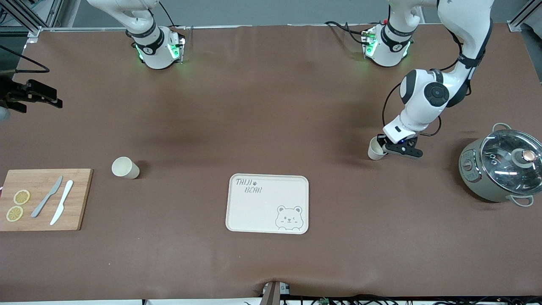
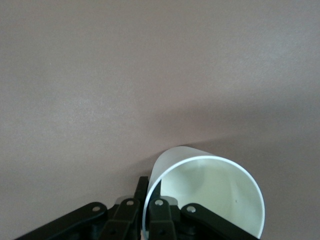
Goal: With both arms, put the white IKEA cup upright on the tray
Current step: 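Carry the cup with the left gripper over the bear tray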
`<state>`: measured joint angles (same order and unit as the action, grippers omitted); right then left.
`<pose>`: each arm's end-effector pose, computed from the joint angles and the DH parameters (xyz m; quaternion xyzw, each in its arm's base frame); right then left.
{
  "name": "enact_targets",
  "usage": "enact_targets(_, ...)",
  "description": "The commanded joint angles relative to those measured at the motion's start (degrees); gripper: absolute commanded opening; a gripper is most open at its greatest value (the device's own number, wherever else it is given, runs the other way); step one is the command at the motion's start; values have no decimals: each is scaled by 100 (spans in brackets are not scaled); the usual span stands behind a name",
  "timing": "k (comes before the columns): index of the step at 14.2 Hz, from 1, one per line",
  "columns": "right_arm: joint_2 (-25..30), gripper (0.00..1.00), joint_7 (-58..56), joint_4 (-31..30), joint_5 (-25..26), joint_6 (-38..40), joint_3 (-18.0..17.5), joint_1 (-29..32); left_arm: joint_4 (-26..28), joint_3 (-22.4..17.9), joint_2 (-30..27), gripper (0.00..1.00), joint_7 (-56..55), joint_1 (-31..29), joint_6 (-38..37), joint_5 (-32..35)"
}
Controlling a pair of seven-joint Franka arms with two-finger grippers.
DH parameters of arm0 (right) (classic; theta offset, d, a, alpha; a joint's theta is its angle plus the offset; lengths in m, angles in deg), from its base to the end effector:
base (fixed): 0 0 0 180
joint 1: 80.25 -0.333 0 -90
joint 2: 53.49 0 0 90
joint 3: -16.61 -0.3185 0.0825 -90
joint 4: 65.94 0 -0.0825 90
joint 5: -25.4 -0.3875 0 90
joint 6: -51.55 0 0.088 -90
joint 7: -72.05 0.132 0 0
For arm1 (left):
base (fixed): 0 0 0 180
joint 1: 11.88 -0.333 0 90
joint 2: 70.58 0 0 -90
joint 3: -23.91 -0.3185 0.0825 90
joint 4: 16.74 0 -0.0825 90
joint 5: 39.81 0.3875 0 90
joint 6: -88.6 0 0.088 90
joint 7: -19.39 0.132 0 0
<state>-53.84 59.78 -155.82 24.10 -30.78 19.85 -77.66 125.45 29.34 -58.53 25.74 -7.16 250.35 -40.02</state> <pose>0.5388 -0.0517 0.5891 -0.9959 -0.0568 0.0663 0.0218 0.4865 -0.0887 0.1952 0.9879 -0.1398 0.0656 0.0127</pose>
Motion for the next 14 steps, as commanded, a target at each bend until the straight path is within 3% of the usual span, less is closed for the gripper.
enact_targets(1, -9, 100, 5, 33, -28, 25, -52, 93, -191, 116, -36, 0, -143, 2, -46, -137)
enact_targets(9, -26, 100, 5, 41, -28, 25, -52, 102, -1745, 379, 279, 0, -827, 151, -1644, -145)
enact_targets(14, -149, 100, 14, 164, -54, 25, -52, 102, -3037, 397, 771, 0, -1486, 616, -2576, -154)
